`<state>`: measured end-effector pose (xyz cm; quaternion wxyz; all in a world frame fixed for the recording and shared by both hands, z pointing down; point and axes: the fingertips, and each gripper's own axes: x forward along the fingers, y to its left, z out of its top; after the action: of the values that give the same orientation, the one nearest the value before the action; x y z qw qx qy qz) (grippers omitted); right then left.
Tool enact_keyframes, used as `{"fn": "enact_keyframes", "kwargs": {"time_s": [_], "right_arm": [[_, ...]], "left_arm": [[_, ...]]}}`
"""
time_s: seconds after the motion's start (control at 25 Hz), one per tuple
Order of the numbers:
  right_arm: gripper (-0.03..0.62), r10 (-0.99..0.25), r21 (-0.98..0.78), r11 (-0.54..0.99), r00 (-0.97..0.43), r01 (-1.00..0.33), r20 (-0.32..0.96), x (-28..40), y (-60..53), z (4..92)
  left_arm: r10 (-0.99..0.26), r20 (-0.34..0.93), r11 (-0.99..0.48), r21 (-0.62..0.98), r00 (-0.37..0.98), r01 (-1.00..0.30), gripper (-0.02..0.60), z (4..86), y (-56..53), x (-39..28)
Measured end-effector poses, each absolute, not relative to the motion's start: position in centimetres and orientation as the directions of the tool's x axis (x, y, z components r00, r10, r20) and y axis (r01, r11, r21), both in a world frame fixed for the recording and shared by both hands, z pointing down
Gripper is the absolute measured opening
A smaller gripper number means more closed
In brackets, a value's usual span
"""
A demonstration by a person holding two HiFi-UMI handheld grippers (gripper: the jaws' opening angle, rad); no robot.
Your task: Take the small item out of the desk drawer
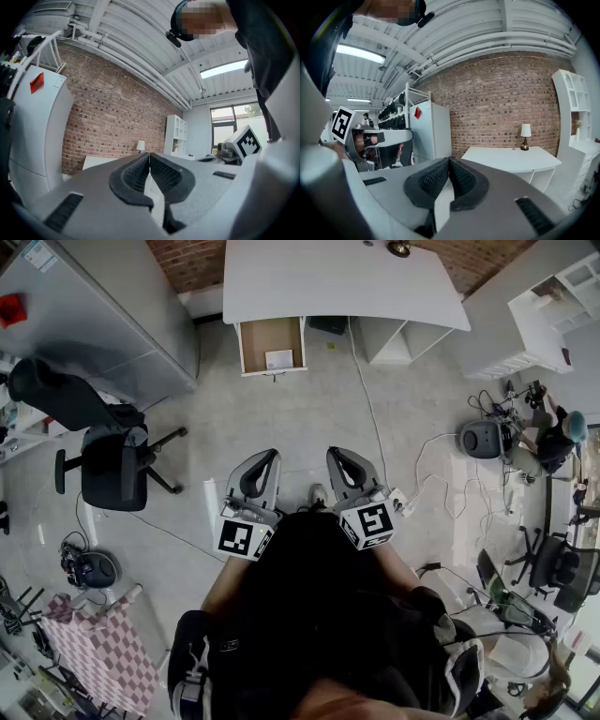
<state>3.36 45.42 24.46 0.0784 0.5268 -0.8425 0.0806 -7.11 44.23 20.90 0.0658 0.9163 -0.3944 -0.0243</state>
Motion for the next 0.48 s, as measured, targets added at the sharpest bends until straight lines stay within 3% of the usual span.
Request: {"fn": "enact_keyframes", "kwargs": {"time_s": [0.48], "right_arm": [[0.026, -0.874, -0.045, 0.431, -0.429, -0.901, 0.228, 0.3, 44.7, 24.7]], "left_arm": [[-0.716, 0.005, -0.689, 0.159, 0.698, -0.707, 0.011, 21.4, 43.4, -9.7]]}}
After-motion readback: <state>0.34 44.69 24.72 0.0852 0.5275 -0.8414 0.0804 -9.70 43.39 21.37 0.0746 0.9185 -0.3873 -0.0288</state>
